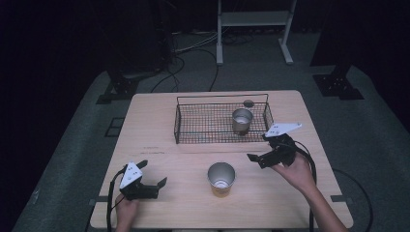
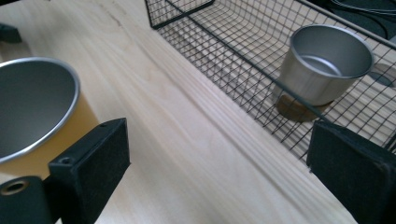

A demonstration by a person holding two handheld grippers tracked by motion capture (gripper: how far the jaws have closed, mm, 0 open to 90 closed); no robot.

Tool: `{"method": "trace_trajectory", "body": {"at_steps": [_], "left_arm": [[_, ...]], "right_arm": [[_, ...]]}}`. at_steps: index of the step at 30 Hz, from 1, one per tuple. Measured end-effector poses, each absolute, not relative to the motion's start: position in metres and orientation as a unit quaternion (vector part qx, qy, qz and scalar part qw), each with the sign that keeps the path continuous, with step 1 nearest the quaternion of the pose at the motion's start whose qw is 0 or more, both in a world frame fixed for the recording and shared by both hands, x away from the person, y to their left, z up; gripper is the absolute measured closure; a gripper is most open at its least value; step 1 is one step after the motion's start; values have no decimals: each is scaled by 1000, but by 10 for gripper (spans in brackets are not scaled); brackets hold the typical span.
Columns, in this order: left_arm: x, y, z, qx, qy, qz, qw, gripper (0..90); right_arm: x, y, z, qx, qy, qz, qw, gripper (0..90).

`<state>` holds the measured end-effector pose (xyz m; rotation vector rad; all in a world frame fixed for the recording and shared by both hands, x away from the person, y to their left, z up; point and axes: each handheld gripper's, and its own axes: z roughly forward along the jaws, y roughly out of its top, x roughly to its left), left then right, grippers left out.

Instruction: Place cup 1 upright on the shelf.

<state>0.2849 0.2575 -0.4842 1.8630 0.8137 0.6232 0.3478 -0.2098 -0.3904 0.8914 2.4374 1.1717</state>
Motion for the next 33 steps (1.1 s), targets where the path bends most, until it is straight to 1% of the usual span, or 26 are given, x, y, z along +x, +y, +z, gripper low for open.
{"method": "trace_trajectory", "body": {"at_steps": [11,20,33], "left_arm": [[285,258,-484,766,334,257,485,0],[285,258,-484,765,334,257,487,0],[285,258,-484,765,334,257,486,0]], "right_arm": [[323,-206,-398,292,851,417,129,50],[307,-197,-401,268,859,416,129,50],[280,-176,-411,233,867,425,118,33]]}}
